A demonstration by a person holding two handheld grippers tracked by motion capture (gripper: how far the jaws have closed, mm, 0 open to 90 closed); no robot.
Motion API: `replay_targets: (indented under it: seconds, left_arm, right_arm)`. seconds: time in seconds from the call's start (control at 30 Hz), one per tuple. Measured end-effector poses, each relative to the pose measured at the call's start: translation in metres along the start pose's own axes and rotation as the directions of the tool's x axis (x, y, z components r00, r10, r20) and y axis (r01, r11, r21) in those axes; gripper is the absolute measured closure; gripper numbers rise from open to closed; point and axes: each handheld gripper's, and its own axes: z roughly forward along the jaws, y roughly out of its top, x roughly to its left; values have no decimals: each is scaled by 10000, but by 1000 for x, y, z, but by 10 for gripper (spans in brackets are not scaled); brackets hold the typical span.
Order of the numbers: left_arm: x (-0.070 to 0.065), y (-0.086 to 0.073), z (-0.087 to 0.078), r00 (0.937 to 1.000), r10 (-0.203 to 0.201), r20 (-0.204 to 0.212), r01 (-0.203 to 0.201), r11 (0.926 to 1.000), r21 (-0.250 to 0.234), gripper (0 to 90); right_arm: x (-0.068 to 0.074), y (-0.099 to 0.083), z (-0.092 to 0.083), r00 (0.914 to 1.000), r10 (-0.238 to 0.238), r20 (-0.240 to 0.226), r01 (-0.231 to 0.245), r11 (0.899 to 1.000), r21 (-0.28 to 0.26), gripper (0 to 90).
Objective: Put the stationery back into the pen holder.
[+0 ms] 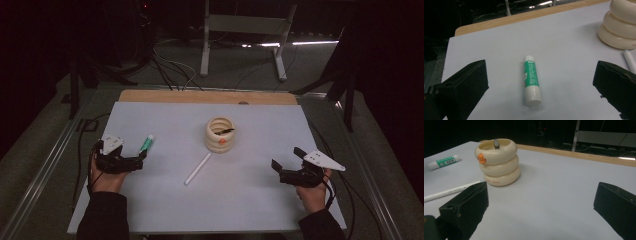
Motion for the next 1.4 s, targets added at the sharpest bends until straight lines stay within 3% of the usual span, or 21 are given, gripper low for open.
replay_targets:
  seconds: [0.53,1.03,1.3,1.4]
  left_arm:
    - [4,4,26,9994,244,-233,-224,9961,848,3]
    - [9,-8,48,9983,-105,-572,182,9906,1352,4]
    - [8,-16,57,9982,-458,-395,518,9844,1681,19]
    - [8,-18,60,9981,-602,-103,611,9811,1836,38]
  right_arm:
    - [-2,0,-1,10000,91,35,-91,9999,-66,1]
    - [-1,0,-2,9999,102,38,-102,9999,-64,1]
    - [-1,-1,-2,9999,120,44,-119,9999,-63,1]
    - [-1,-1,-2,9999,119,30,-118,9999,-67,1]
